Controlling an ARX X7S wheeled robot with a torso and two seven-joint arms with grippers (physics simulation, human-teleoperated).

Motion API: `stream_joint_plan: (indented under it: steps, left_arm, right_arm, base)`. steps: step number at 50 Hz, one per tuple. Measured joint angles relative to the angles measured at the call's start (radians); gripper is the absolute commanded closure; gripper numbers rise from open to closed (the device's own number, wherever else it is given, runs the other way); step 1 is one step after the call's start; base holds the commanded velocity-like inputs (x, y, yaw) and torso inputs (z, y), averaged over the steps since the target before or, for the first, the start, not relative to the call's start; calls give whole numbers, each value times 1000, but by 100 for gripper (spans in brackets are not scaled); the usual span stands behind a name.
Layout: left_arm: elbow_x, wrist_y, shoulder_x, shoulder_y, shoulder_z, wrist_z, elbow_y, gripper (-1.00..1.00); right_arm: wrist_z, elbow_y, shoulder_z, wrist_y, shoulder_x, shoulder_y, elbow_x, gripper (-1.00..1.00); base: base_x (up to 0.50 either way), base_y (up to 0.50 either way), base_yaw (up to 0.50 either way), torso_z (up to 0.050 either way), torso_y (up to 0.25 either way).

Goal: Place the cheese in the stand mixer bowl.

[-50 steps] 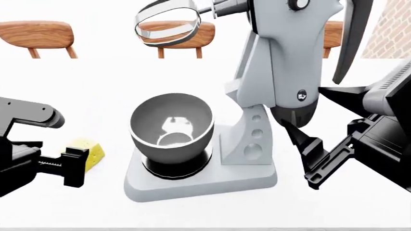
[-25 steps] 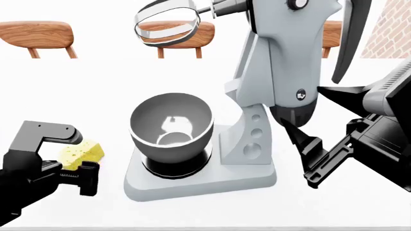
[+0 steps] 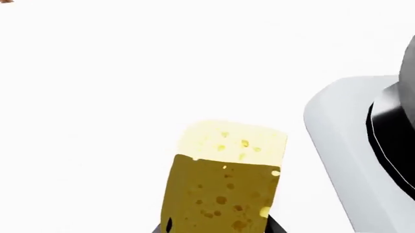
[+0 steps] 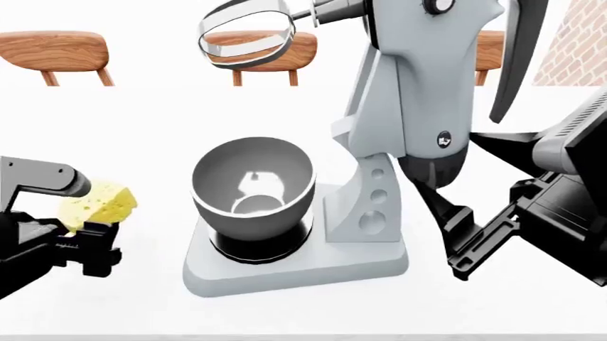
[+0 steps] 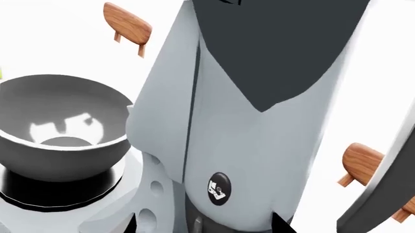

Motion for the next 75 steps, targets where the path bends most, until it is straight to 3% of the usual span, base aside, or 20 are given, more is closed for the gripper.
stream_joint_plan:
  steps: [6,13,22,29,50,75]
  left_arm:
    - [-202,23,-89,-111,17,-123,38,100]
    - [-487,44,-144,-416,200,-325,15,100]
    - [-766,33,-79,-809,476,-557,-74,100]
    - [-832,18,0,-948,578,-619,-129,100]
    - [-705,-36,207,-955,609,-532,-230,100]
    - [-550,-51,288,-823,581,-409,-230,100]
  right_arm:
    - [7,0,2,0,4,-5,11,-100]
    - [19,-1,3,5,8,0,32,-100]
    - [24,0,0,3,10,-1,39,-100]
    - [24,0,3,-3,14,-8,39,-100]
    - [27,-2,2,-16,20,-19,39,-100]
    - [13,-4,1,-50,26,-74,1,-100]
  base:
    - [0,0,0,0,0]
    - [0,0,0,0,0]
    - [0,0,0,0,0]
    - [0,0,0,0,0]
    - [0,0,0,0,0]
    - [0,0,0,0,0]
